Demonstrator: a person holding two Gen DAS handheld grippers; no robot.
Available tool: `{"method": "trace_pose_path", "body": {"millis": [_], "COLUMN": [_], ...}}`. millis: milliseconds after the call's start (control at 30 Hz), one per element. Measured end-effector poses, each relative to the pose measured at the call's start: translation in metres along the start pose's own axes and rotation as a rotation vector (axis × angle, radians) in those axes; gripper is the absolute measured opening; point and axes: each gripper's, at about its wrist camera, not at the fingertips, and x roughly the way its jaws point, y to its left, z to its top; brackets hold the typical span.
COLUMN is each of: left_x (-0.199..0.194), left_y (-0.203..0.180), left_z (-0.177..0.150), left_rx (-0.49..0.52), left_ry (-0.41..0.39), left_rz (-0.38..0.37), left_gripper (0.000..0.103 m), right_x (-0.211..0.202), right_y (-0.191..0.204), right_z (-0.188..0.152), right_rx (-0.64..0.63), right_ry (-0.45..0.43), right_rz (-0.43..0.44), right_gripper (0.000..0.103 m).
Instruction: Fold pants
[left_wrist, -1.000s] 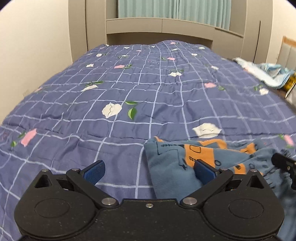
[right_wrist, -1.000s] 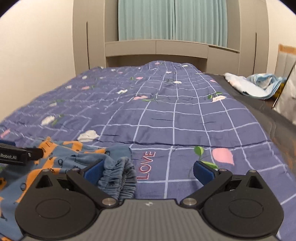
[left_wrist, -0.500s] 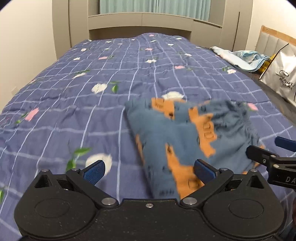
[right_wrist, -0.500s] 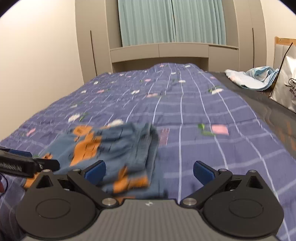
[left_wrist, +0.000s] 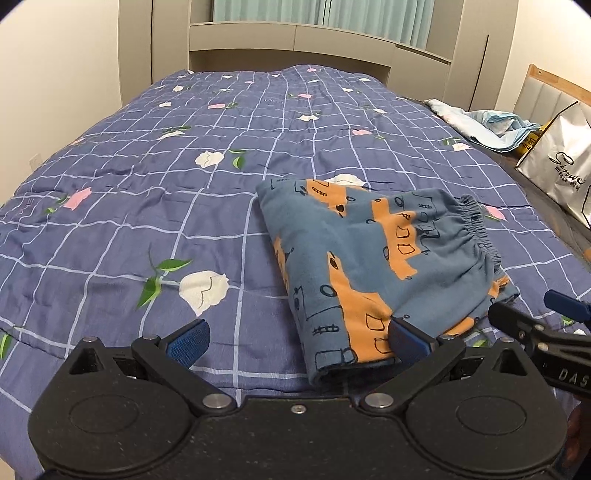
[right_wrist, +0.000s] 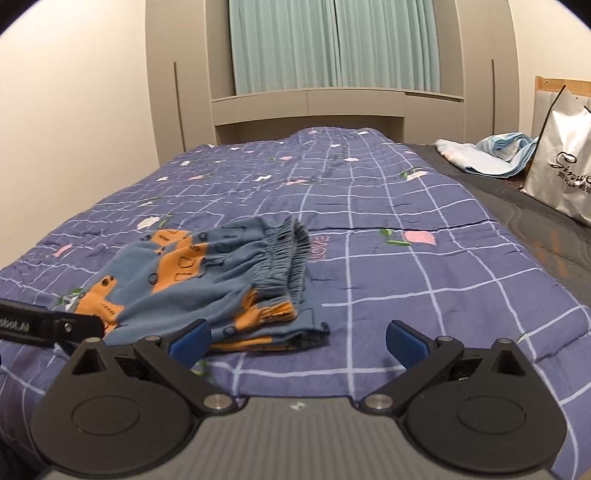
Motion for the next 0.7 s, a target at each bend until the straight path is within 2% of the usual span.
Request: {"method": "trace_pose_path", "body": {"millis": [167, 367, 467, 700], "left_x": [-0.003, -0.009, -0.004, 0.022], "left_y": [0.003, 0.011, 0.012, 0.01], "left_z": [0.0, 0.008, 0.013, 0.024], "left_rx": [-0.015, -0.081, -0.098, -0.132], "left_ry": [-0.013, -0.104, -0.133, -0.119], "left_rz": [-0.013, -0.08, -0.088, -0.14], "left_gripper": [0.102, 0.102, 0.102, 0.102], "right_x": [-0.001, -0.006, -0.002, 0.029], "right_y": [0.003, 0.0, -0.004, -0.028], "right_z": [-0.005, -0.007, -0.005, 0.025], "right_rx": [0.011, 0.061, 0.078, 0.089], "right_ry": [-0.016, -0.081, -0.087, -0.101], "right_rz": [0.064, 0.176, 0.218, 0.255], "right_gripper": [0.103, 0.103, 0.103, 0.103]}}
